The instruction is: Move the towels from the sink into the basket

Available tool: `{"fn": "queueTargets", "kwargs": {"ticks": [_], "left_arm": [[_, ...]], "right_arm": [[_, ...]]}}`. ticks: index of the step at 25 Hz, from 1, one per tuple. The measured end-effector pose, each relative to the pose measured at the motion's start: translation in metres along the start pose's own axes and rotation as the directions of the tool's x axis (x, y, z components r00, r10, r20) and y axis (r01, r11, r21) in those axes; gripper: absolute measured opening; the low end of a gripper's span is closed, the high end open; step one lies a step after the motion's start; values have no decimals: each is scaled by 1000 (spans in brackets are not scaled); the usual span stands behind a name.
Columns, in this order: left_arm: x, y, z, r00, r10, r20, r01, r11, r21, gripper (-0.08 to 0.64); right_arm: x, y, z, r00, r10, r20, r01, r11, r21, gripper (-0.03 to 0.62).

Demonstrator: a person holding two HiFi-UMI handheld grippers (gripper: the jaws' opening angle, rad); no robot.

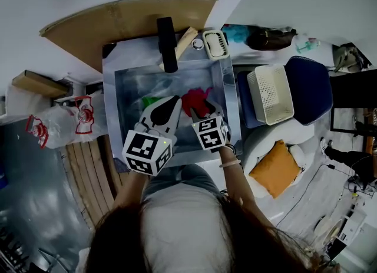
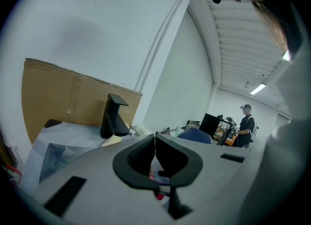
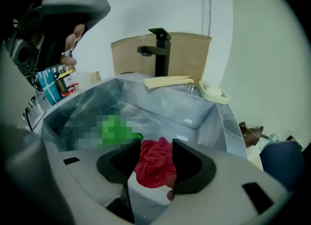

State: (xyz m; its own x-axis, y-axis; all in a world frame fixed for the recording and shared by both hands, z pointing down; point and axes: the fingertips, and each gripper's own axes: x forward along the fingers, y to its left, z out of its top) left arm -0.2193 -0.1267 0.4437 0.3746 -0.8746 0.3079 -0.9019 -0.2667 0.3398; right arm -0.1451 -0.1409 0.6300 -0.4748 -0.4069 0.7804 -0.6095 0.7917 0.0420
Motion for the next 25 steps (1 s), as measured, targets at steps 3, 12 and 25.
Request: {"fn": "queueTargets", "kwargs": {"ticks": [3,12,25], "left_arm": [[3,3,-4,1000,-1,-11,1,1000,-1,9],[11,9,-13,1000,-11,-26,11,1000,5,9],[12,16,-11,1000,-4,-19,4,1000,-7,9]], "right_arm": [[13,-2,-9,1000,1,-30,0,1000,13,216],[53,-10,-35,993,9,-120,1,997,83,276],[86,-19,-58,981,30,-190,30,952,304,280]]}}
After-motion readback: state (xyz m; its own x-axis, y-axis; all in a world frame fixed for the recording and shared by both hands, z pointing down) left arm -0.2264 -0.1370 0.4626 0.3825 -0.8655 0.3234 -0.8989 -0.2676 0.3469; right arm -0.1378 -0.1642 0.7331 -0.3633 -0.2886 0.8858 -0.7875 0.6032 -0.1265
